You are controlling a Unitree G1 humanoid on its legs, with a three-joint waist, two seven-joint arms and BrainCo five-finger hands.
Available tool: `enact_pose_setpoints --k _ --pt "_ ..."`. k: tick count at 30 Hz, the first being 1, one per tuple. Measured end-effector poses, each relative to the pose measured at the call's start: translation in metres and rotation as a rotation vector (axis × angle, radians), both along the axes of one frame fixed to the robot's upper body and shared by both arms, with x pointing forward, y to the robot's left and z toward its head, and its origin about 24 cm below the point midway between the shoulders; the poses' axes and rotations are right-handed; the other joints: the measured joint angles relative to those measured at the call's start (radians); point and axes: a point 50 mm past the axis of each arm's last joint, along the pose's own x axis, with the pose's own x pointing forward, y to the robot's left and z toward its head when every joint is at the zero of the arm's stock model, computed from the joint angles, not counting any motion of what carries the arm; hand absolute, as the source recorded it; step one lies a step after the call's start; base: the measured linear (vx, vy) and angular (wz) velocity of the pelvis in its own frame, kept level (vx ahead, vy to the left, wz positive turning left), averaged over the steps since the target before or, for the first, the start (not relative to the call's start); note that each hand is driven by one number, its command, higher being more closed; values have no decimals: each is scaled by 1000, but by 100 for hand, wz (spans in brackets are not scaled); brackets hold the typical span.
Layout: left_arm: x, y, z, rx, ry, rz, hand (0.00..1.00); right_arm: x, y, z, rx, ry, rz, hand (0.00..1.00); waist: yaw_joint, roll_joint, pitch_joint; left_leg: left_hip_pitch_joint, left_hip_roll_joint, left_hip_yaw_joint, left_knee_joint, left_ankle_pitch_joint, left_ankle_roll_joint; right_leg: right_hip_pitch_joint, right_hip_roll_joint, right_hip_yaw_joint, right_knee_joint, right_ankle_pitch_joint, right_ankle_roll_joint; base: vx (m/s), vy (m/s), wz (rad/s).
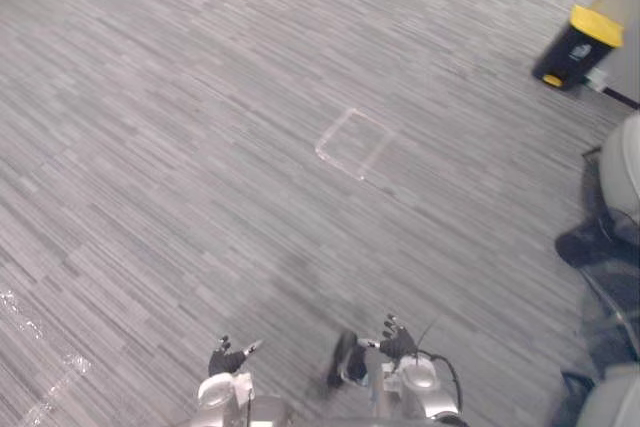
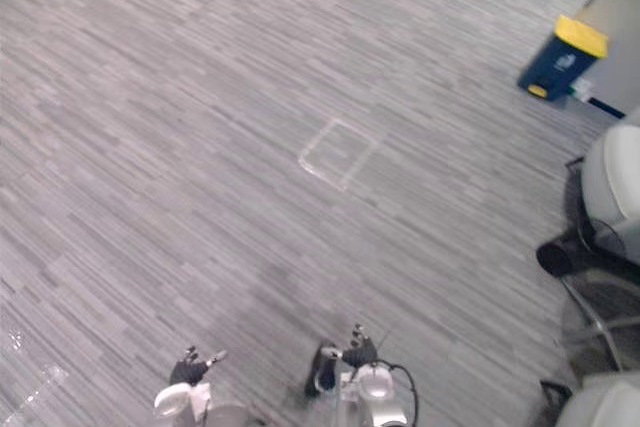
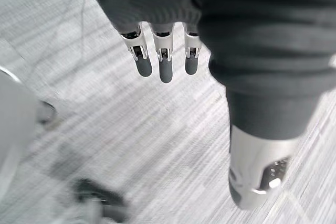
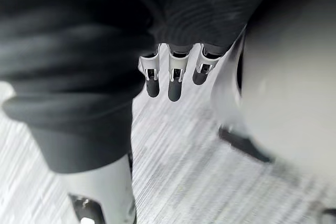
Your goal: Organize the slippers on the shoe rack
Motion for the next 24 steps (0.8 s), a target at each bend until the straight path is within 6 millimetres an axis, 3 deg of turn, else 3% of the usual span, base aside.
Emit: enact_pose_setpoints --k 1,2,3,4,5,6,7,10,12,13,14,15,17,19,20,21,22,24 --pt "-1 -7 -1 -18 0 4 0 1 0 0 -1 1 -2 0 6 40 -13 -13 36 -16 69 13 -29 6 9 -31 58 -64 -13 855 -204 48" --pt "-1 -9 -1 -29 0 14 0 2 0 1 0 -1 -2 0 1 52 -9 -71 46 -18 226 51 -72 25 9 -42 90 -119 -9 840 -218 30" --pt "-1 -10 -1 -37 -3 31 0 2 0 2 0 -5 -1 0 -3 62 -5 -108 55 -16 332 85 -81 49 20 -47 91 -141 -8 673 -169 1" --pt "-2 -11 -1 -53 -9 72 0 0 1 2 1 -6 7 0 2 94 7 -209 96 6 615 274 -120 141 55 -36 58 -185 -7 537 -68 -27" --pt "-6 -10 -2 -51 -7 87 0 1 3 3 3 -10 15 0 12 104 6 -260 134 32 750 288 -139 189 74 -22 36 -205 -12 676 -18 -42" --pt "-5 -8 0 -47 -18 94 0 -2 7 1 13 -1 16 0 16 106 8 -316 178 69 876 262 -121 246 91 -9 19 -230 -14 662 14 -35" --pt "1 -3 5 -34 -50 96 0 -4 13 1 27 6 16 0 31 88 17 -389 204 108 965 223 -98 325 91 9 -7 -262 -7 767 -6 -31" --pt "10 3 13 -14 -108 103 0 -3 16 1 31 7 29 0 65 47 11 -577 212 166 894 153 -64 474 72 51 -127 -284 25 619 46 -33" --pt "12 11 16 10 -124 103 0 4 17 4 25 -9 31 0 76 20 23 -664 165 191 529 161 -57 574 18 72 -189 -296 59 730 193 -38" --pt "11 12 15 13 -122 105 0 6 17 5 24 -13 32 0 79 17 25 -670 148 183 427 190 -61 591 3 76 -195 -303 70 674 275 -62" --pt "6 13 14 2 -116 133 0 7 17 5 19 -14 33 0 95 21 25 -658 115 150 185 367 -77 635 -22 105 -217 -325 106 636 296 -53" --pt "10 14 15 5 -124 130 0 7 17 2 6 5 60 0 107 -14 27 -632 73 174 169 404 -63 662 -63 133 -240 -322 116 623 277 -37" --pt "10 16 15 6 -126 134 0 10 17 3 3 3 64 0 107 -18 24 -644 72 166 260 328 -26 651 -61 168 -212 -231 95 614 282 -16" --pt "10 18 15 15 -125 128 0 11 17 4 8 -7 55 0 103 -28 19 -639 68 170 371 260 18 629 -96 206 -77 -199 140 601 293 -24" --pt "7 17 13 16 -105 113 0 11 16 4 7 -9 46 0 105 -28 19 -590 65 182 396 200 26 572 -119 247 103 -163 163 534 276 -51" --pt "5 17 10 18 -82 98 0 11 15 4 7 -8 51 0 102 -25 21 -527 65 201 383 142 25 487 -146 273 322 -104 163 511 258 -63" --pt "4 17 9 20 -74 89 0 10 15 3 9 -7 54 0 98 -25 24 -486 64 214 379 111 24 428 -167 269 464 -107 152 366 184 -56" --pt "-3 17 5 19 -37 87 0 -1 14 -2 14 22 53 0 77 -13 34 -347 62 250 335 66 26 295 -205 199 725 -176 113 425 148 -48"
